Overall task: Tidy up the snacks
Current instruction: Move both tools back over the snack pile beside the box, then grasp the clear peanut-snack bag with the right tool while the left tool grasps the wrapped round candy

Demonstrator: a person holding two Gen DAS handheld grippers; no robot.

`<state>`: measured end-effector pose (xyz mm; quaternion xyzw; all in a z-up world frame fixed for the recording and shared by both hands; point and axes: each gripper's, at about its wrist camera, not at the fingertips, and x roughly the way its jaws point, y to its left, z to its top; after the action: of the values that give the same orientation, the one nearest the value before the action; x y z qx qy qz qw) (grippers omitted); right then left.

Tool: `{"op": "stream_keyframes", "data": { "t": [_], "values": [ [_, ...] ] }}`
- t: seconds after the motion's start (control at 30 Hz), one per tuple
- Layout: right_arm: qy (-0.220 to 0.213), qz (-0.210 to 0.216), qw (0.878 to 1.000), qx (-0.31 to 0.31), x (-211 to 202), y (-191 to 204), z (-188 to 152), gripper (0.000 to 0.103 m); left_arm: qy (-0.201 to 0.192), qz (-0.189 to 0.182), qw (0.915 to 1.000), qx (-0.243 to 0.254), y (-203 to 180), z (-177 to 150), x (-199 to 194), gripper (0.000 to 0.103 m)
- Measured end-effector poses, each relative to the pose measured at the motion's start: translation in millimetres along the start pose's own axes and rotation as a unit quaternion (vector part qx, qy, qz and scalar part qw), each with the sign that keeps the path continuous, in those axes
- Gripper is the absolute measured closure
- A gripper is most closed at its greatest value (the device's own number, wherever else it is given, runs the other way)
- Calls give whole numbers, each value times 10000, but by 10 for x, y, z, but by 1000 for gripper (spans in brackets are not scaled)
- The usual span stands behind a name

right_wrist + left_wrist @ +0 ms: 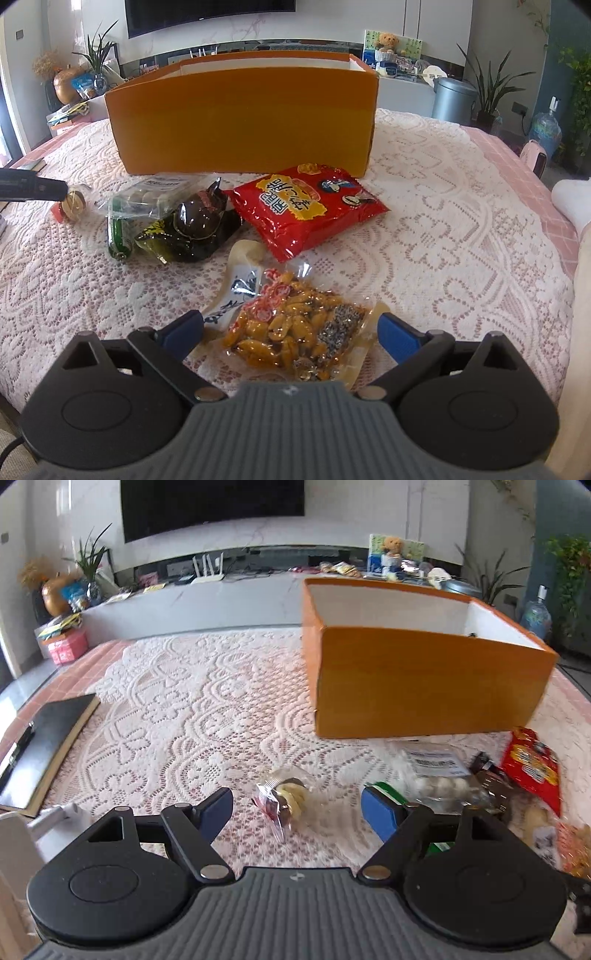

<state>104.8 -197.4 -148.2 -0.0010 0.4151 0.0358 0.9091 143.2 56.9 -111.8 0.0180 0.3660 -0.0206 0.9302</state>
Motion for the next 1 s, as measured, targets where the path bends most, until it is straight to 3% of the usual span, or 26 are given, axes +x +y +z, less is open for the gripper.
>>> {"op": "stream_keyframes", "data": {
  "t": [0.13,0.23,0.5,0.6,0.8,1.0],
  "values": [
    [-38,2,10000,-52,3,11,-3,5,250,144,9990,-329,77,-19,232,20],
    [-29,19,10000,-22,14,1,-10,5,220,27,9985,-494,121,-63,290,20],
    [-34,-77,10000,-6,36,30,-39,4,128,-12,9988,-470,55,-91,344,29],
    [-24,-139,9999,-6,32,32,-46,3,120,1,9989,-451,35,-91,363,39],
    [20,-152,9998,117,37,-1,-65,3,-79,63,9992,-390,10,-89,272,45],
    [137,-91,9996,224,47,-26,-61,3,-255,-165,9989,-354,-82,-115,12,45]
  ]
}}
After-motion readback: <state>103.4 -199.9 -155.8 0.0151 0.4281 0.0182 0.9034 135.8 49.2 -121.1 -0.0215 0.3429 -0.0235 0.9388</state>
